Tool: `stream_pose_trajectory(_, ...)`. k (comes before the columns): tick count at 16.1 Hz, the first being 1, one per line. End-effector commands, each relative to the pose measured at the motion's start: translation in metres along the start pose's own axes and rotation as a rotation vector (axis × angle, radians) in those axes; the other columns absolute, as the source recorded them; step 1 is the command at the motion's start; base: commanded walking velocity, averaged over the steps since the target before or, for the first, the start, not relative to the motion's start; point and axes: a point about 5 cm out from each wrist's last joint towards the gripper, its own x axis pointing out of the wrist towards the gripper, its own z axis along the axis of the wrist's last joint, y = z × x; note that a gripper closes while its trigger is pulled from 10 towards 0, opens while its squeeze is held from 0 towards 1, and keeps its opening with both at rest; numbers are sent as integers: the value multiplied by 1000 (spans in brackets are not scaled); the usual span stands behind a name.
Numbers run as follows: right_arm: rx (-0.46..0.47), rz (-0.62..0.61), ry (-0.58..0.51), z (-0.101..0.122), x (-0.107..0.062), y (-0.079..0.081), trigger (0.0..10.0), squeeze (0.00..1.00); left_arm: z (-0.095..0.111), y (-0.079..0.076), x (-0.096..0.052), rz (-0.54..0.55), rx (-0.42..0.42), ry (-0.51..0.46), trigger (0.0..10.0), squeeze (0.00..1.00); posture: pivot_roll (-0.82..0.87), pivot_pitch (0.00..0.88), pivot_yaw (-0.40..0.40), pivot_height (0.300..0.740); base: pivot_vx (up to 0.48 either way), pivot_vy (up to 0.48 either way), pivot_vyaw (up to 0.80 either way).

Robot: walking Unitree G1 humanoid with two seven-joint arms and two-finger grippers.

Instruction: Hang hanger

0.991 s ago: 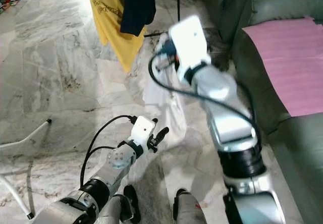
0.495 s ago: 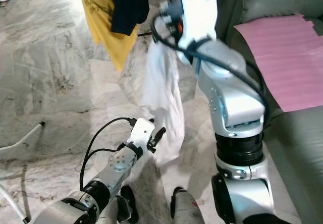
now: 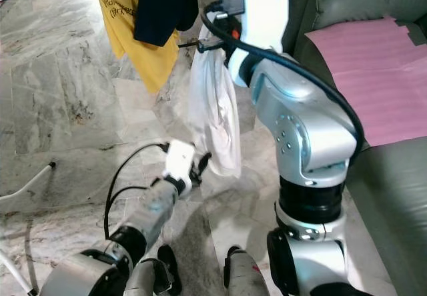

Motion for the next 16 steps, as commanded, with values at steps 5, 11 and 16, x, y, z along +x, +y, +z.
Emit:
stream_pose_trajectory(5,42,-38,-78,-5,-1,1,0,0,34,-38,14,-95,-115,-172,10000,0,-408,290,47,740,0,0,0)
stream_pose_trajectory(11,207,44,-13,-33,12,18,0,0,28,-33,11,-95,-122,-157,10000,0,-370,292,44,740,0,0,0)
stream_pose_trajectory(16,251,129,-18,-29,6,6,0,0,13,-28,6,-69,-94,-83,10000,0,-383,290,37,740,0,0,0)
